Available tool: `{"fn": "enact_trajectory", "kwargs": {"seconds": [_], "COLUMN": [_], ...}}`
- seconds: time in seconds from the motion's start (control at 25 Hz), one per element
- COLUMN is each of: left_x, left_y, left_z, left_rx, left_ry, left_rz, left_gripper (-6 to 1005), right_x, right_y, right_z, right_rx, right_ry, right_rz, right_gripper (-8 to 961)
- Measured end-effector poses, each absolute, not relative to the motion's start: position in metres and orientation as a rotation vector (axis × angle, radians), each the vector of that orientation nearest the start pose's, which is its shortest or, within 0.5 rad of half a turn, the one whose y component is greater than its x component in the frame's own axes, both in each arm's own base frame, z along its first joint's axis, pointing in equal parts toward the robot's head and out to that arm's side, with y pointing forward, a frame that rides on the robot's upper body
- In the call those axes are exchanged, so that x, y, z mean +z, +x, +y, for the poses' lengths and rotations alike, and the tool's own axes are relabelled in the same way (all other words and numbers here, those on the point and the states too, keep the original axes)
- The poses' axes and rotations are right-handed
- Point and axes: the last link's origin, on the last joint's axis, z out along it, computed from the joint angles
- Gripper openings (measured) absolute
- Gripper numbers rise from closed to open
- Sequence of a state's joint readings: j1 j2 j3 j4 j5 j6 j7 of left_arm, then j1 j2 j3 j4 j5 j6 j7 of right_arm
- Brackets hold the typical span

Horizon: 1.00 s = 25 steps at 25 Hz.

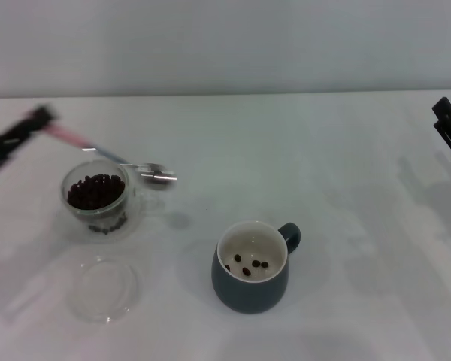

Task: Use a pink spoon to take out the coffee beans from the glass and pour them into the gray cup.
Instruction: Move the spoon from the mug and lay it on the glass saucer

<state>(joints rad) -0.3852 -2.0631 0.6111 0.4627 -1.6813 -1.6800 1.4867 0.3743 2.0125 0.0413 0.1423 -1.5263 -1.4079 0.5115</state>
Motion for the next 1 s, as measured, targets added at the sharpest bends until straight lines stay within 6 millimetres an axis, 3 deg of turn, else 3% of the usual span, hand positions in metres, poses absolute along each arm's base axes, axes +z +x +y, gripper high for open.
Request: {"fn": "enact_trajectory", "kwargs": {"seconds": [0.12,0.32,0.4,0.52,0.76,1.0], "left_x": [0.056,0.061,0.061,0.060,0.048,0.036], "left_y": [-0.312,-0.358,-0.372,-0.379,-0.389,-0.388], "left_z": [0.275,0.226,0.206,0.194,0.192,0.205], "left_rx": [-1.559,-1.516,-1.482,-1.454,-1.353,-1.281], "left_ry": [-1.919,-1.683,-1.625,-1.603,-1.618,-1.664], "left_rz": [-1.193,-1.315,-1.355,-1.389,-1.492,-1.541], "left_gripper": [145,149,150,152,156,160], "right_x": [0.013,0.014,0.015,0.016,0.016,0.019], "right_y": [0.350,0.350,0.351,0.351,0.352,0.353], "right_z": [0.291,0.291,0.291,0.291,0.291,0.289], "right_rx": [1.000,0.997,0.994,0.991,0.981,0.989], "right_ry": [-1.512,-1.512,-1.512,-1.512,-1.514,-1.510], "right_rz": [0.735,0.731,0.728,0.724,0.718,0.705], "right_gripper": [845,845,845,845,845,845]}}
